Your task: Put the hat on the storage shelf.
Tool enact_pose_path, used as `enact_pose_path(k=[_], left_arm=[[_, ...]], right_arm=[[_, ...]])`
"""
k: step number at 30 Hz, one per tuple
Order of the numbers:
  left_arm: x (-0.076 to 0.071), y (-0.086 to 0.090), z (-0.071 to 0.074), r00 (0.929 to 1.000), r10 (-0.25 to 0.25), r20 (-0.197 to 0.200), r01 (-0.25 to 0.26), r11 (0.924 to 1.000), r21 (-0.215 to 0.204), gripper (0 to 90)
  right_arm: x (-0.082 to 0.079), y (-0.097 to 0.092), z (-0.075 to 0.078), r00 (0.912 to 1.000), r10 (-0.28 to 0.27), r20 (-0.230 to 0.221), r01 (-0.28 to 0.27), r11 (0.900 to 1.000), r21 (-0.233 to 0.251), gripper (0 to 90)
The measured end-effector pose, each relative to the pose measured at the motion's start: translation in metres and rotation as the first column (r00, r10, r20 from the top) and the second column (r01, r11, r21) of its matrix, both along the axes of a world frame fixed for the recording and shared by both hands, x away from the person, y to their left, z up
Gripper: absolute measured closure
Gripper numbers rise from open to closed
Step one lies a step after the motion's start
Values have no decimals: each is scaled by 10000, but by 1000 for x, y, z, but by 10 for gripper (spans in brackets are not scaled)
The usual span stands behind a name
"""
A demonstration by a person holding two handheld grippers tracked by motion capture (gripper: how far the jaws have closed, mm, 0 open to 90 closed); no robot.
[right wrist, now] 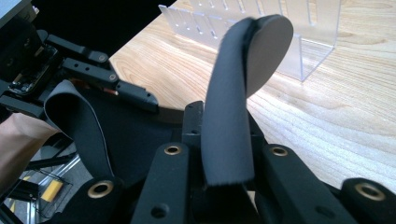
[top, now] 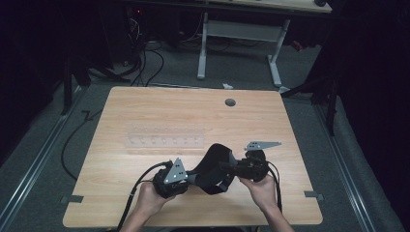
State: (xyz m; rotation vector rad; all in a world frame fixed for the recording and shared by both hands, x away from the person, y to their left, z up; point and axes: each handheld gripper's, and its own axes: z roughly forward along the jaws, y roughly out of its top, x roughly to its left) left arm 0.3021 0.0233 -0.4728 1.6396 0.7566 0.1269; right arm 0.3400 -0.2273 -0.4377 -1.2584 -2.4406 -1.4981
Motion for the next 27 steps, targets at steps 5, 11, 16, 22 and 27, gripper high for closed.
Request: enact_pose_path(k=[5, 11, 16, 22, 27], left_arm=[[-3, -1, 3, 9980, -598, -212, 597, 9982, -61, 842], [-6, -3, 4, 9938, -950, -585, 948, 9955, -68, 862], [-3, 5, 5, 9950, -661, -743, 633, 9972, -394, 863], [0, 19, 10, 9951, -404, -906, 315, 9947, -980, 862], [2, 32, 12, 9942, -144, -1064, -5, 9904, -1383, 861]], right_arm=[[0, -3, 0, 9999, -123, 29, 123, 9999, 6, 729], [2, -9, -1, 9991, -370, 211, 366, 9991, 203, 625], [-1, -23, 1, 9944, -837, 650, 790, 9943, 717, 514], [-5, -45, -7, 9864, -1454, 768, 1383, 9863, 904, 468], [3, -58, -40, 9642, -2520, 832, 2583, 9629, -775, 450]])
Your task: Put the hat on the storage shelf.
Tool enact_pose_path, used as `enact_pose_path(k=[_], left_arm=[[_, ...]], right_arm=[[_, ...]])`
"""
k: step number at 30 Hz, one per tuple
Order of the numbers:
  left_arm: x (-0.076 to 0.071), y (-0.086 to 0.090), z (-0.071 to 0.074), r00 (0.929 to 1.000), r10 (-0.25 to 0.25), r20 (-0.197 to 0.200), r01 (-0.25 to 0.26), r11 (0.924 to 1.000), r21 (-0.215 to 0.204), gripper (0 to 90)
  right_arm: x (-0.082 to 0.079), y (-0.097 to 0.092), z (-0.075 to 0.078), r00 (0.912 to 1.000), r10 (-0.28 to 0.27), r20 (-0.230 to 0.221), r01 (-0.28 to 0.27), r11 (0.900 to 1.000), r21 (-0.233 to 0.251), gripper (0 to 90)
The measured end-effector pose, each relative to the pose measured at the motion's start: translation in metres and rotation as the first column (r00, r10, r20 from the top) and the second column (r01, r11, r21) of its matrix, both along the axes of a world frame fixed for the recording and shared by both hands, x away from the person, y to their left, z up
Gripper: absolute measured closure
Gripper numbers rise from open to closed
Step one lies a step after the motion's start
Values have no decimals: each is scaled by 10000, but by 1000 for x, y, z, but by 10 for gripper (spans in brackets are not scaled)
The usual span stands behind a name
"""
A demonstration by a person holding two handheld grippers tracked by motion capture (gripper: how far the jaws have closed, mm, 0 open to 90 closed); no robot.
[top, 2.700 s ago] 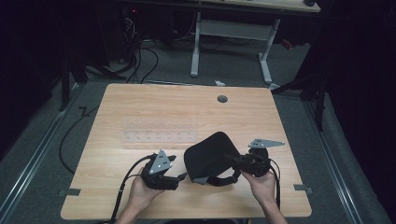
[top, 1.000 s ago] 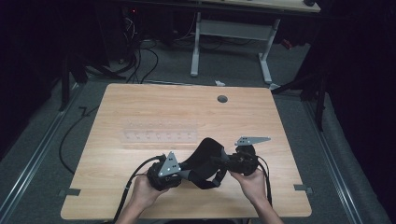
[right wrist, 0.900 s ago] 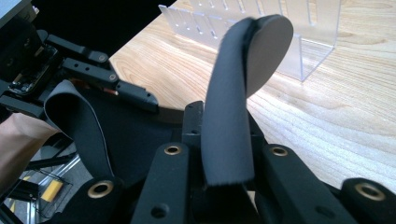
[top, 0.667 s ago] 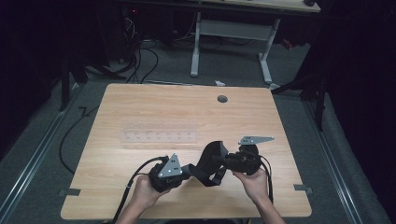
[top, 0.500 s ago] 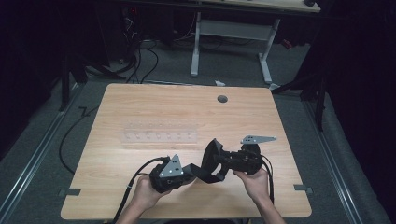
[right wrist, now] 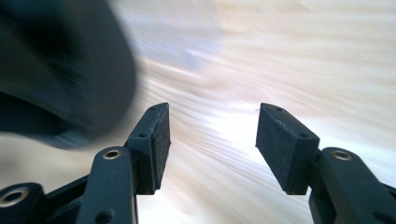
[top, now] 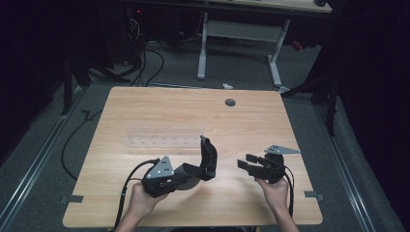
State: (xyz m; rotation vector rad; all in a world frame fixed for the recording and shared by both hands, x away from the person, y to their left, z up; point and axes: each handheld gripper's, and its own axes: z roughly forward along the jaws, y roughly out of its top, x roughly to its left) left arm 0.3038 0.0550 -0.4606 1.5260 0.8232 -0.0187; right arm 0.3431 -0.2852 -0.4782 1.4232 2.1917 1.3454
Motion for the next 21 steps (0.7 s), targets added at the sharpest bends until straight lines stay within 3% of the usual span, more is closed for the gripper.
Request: enact_pose_path(k=[1, 2, 3, 4, 5, 6, 7, 9, 10, 11, 13, 14, 16, 21], left_arm=[[0, 0, 0, 10000, 0, 0, 0, 10000, 0, 862], [0, 4, 2, 9999, 107, -32, -107, 9998, -168, 862], [0, 4, 2, 9999, 107, -32, -107, 9998, -168, 862], [1, 6, 2, 9999, 129, -44, -130, 9997, -219, 862], [1, 7, 3, 9999, 163, -52, -165, 9995, -273, 862], [1, 9, 4, 9998, 209, -57, -211, 9993, -322, 862], [2, 12, 5, 9996, 284, -68, -287, 9988, -390, 862], [3, 14, 5, 9995, 323, -56, -325, 9986, -416, 862], [3, 15, 6, 9992, 386, -67, -389, 9981, -480, 862], [4, 17, 6, 9990, 433, -65, -436, 9976, -546, 862], [6, 23, 8, 9980, 627, -72, -631, 9954, -718, 862], [6, 23, 8, 9980, 627, -72, -631, 9954, -718, 862], [7, 27, 10, 9970, 770, -118, -777, 9932, -864, 861], [10, 37, 13, 9940, 1091, -98, -1095, 9882, -1070, 861]], right_arm=[[0, 0, 0, 10000, 0, 0, 0, 10000, 0, 450], [3, -3, -12, 9990, -448, -96, 441, 9969, -657, 452], [5, -4, -18, 9978, -653, -79, 642, 9927, -1018, 451], [5, -4, -18, 9978, -653, -79, 642, 9927, -1018, 451], [8, -6, -27, 9956, -935, -64, 915, 9843, -1512, 451], [8, -6, -27, 9956, -935, -64, 915, 9843, -1512, 451], [10, -7, -34, 9922, -1248, -48, 1214, 9728, -1973, 451], [11, -8, -37, 9910, -1335, -56, 1294, 9690, -2106, 446], [13, -9, -42, 9878, -1558, 18, 1514, 9574, -2457, 443], [13, -9, -42, 9878, -1558, 18, 1514, 9574, -2457, 443], [16, -10, -47, 9843, -1764, 81, 1716, 9444, -2806, 435], [16, -10, -47, 9843, -1764, 81, 1716, 9444, -2806, 435], [16, -9, -50, 9820, -1854, 366, 1876, 9333, -3064, 431], [16, -8, -52, 9804, -1871, 616, 1969, 9264, -3211, 422]])
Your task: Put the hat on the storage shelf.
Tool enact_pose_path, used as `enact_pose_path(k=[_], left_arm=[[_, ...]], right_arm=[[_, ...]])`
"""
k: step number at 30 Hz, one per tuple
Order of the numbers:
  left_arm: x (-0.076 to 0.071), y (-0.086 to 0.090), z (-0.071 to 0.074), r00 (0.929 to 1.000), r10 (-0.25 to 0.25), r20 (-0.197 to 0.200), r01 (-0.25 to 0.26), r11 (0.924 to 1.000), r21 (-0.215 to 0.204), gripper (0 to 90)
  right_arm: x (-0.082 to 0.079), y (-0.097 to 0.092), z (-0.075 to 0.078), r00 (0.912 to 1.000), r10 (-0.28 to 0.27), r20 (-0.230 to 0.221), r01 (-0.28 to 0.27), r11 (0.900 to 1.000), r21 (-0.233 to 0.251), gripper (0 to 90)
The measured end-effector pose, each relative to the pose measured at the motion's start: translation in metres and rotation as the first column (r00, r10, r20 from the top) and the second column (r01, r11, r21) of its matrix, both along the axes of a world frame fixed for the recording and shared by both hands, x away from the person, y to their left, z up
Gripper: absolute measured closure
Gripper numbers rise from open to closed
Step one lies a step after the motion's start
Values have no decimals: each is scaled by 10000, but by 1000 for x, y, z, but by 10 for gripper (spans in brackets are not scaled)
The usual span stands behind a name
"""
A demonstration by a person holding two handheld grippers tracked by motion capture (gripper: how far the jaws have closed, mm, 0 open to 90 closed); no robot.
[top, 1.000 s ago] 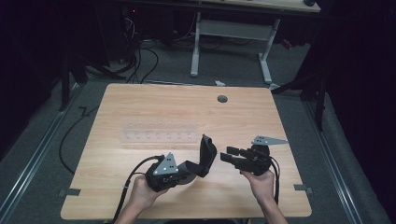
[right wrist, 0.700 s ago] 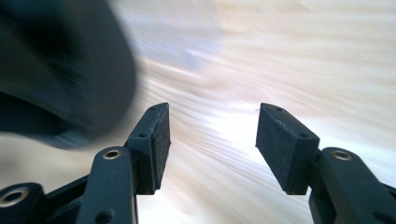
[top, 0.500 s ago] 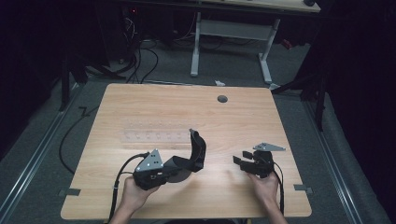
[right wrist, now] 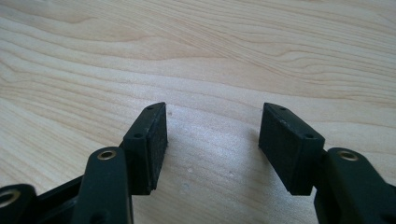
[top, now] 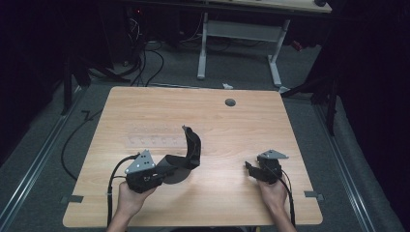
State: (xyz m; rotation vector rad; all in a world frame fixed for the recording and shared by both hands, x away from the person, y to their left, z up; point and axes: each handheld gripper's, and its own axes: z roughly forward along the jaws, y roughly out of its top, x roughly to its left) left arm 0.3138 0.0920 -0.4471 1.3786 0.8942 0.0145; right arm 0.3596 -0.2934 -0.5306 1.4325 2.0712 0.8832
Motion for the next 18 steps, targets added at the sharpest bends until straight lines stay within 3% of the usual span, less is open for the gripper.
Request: enact_pose_path(k=[13, 18], left_arm=[[8, 25, 8, 9975, 702, -52, -704, 9954, -655, 860], [12, 37, 13, 9944, 1054, -4, -1052, 9922, -674, 861]], right_arm=[[1, 1, 0, 10000, -86, -15, 86, 10000, -24, 406], [1, 2, 0, 10000, -73, -30, 73, 10000, -19, 397]])
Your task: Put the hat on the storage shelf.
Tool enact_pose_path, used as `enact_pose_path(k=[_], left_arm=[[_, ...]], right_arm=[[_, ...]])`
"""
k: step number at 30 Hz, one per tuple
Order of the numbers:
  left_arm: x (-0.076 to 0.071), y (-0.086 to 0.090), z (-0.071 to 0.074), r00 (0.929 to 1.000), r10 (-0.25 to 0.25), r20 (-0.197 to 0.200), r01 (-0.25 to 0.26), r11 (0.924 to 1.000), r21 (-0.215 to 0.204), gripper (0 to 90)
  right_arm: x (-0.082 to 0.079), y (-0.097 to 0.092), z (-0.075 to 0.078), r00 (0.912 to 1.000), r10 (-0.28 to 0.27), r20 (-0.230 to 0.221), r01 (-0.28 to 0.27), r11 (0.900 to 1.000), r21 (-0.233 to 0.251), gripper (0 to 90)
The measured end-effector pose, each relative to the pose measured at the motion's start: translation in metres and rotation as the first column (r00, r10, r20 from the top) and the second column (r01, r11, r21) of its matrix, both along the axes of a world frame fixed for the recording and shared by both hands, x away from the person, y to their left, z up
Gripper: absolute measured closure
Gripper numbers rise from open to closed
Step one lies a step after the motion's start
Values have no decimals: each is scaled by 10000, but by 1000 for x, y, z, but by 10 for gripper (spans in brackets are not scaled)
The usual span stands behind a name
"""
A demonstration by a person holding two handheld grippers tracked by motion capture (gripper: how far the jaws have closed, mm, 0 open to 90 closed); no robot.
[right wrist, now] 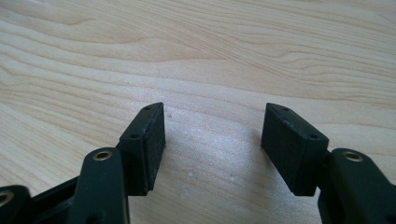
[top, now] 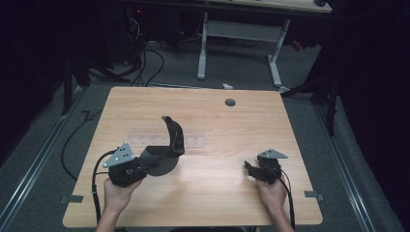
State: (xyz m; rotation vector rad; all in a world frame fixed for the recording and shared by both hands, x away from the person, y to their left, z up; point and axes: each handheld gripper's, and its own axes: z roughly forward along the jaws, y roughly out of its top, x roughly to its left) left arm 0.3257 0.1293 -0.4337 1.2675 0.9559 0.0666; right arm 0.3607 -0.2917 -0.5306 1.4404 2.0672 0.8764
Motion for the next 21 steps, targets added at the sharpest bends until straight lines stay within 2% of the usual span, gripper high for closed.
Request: enact_pose_path(k=[6, 8, 11, 16, 21], left_arm=[[3, 14, 9, 9984, 487, 294, -484, 9988, -81, 861], [7, 23, 11, 9957, 823, 425, -820, 9966, -100, 861], [9, 29, 13, 9938, 1025, 437, -1020, 9947, -128, 861], [13, 39, 15, 9878, 1466, 525, -1457, 9891, -206, 861], [21, 46, 14, 9789, 1991, 470, -1978, 9798, -312, 860]], right_arm=[[0, 0, 0, 10000, 14, -7, -14, 10000, 4, 392], [0, 0, 0, 10000, 10, -4, -10, 10000, -4, 391], [0, 0, 0, 10000, 24, 5, -24, 10000, 1, 391], [0, 0, 0, 10000, 8, -7, -8, 10000, 2, 390], [0, 0, 0, 10000, 10, -8, -10, 10000, -2, 389]])
